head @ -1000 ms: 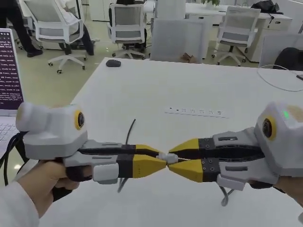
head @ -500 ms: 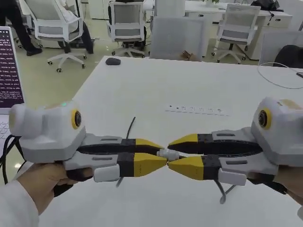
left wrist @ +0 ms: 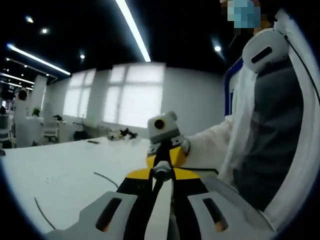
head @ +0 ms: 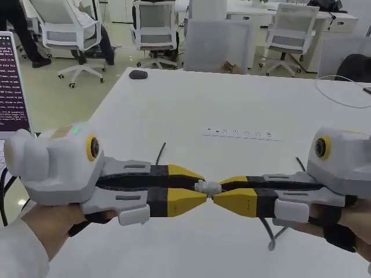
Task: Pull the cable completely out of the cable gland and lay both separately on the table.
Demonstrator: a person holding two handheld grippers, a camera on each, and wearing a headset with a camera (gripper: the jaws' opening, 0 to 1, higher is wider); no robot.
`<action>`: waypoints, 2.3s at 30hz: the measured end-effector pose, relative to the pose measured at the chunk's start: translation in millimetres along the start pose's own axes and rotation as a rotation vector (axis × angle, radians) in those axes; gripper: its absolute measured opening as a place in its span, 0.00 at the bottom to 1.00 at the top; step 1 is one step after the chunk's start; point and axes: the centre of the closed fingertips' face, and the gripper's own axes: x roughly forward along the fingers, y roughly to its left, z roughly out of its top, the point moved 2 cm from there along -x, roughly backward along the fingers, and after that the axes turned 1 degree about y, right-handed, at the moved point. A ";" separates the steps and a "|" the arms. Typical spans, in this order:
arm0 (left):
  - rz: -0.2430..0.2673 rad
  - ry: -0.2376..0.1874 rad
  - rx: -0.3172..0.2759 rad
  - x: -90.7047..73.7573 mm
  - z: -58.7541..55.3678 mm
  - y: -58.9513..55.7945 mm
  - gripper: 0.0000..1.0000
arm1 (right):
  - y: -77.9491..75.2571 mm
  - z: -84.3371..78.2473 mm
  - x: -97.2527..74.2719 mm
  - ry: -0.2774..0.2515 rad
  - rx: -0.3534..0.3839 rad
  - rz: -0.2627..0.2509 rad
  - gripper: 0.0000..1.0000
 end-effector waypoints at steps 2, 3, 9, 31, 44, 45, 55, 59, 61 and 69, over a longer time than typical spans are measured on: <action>0.000 0.000 0.000 0.0 -0.1 0.1 0.15 | 1.4 2.4 0.1 -0.014 0.015 0.007 0.13; 0.001 0.001 0.002 0.0 -0.3 0.4 0.15 | 2.1 2.7 0.3 -0.016 0.022 0.011 0.12; 0.008 0.005 0.006 0.3 0.2 1.9 0.15 | 1.8 3.4 0.9 -0.001 0.052 0.002 0.11; -0.001 0.014 -0.234 -2.4 -7.4 5.0 0.15 | 3.9 -1.4 3.4 0.124 -0.513 -0.047 0.10; 0.030 0.004 -0.097 -0.9 -6.0 6.1 0.15 | -7.2 -0.5 -6.2 0.133 -0.360 -0.077 0.17; 0.030 0.007 -0.093 -0.8 -6.5 6.2 0.15 | -7.2 -0.5 -6.7 0.132 -0.362 -0.079 0.16; 0.053 0.022 -0.015 3.6 -11.1 7.6 0.16 | -11.3 -12.3 -9.7 0.153 -0.413 -0.081 0.02; 0.061 0.012 0.019 4.8 -9.4 7.8 0.16 | -11.4 -9.8 -12.6 0.121 -0.421 -0.069 0.02; 0.065 -0.013 0.014 5.9 -5.5 8.8 0.18 | -9.1 -6.0 -12.9 0.093 -0.418 -0.059 0.02; 0.037 -0.010 0.020 19.6 -5.1 8.3 0.27 | -3.4 0.9 -8.2 0.062 -0.422 -0.034 0.02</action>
